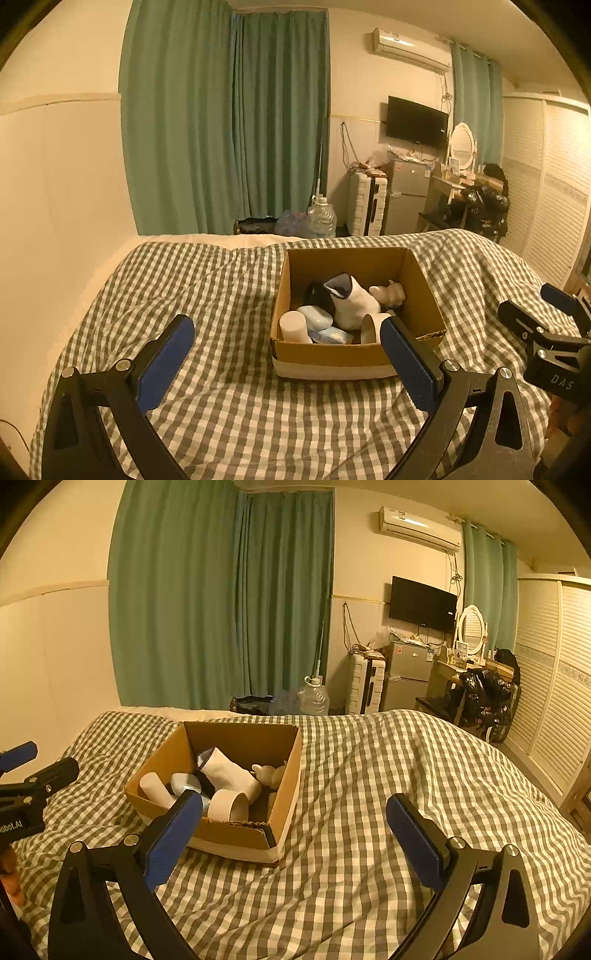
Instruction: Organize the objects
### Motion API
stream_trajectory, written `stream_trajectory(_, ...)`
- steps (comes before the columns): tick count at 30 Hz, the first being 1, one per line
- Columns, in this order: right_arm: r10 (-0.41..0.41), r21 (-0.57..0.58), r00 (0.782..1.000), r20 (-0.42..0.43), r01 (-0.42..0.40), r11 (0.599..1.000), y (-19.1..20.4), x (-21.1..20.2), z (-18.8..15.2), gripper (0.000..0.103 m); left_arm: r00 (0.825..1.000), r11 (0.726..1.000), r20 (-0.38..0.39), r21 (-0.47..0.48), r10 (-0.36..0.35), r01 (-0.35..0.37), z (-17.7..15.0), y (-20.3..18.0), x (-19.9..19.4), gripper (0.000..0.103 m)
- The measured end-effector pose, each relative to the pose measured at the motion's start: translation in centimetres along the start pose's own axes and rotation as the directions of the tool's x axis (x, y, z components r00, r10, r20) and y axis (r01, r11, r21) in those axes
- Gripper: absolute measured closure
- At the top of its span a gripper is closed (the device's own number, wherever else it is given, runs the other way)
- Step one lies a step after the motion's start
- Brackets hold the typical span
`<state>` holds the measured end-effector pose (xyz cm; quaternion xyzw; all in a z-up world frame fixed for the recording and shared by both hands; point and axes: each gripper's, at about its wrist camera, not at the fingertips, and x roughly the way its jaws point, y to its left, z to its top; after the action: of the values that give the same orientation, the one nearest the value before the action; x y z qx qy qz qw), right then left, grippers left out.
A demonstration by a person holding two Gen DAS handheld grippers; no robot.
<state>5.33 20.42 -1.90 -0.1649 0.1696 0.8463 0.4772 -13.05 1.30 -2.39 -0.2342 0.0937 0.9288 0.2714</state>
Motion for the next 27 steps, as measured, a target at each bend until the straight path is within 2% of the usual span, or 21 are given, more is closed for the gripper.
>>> stream_trajectory(24,0.015,-0.017,1.0,0.0,-0.015,1.0,0.56,0.03,-0.22,0.003,1.0,0.999,-0.005,0.032,-0.007,0.007,-0.27,-0.86,0.04,0.0)
stream_trajectory(25,0.016,-0.017,1.0,-0.001,-0.016,1.0,0.57,0.06,-0.26,0.003,1.0,0.998,-0.003,0.048,-0.03,0.03,-0.29,-0.85,0.04,0.0)
stream_trajectory(27,0.015,-0.02,1.0,-0.003,-0.015,1.0,0.61,0.06,-0.32,0.003,1.0,0.998,-0.003,0.048,-0.029,0.029,-0.3,-0.87,0.06,0.0)
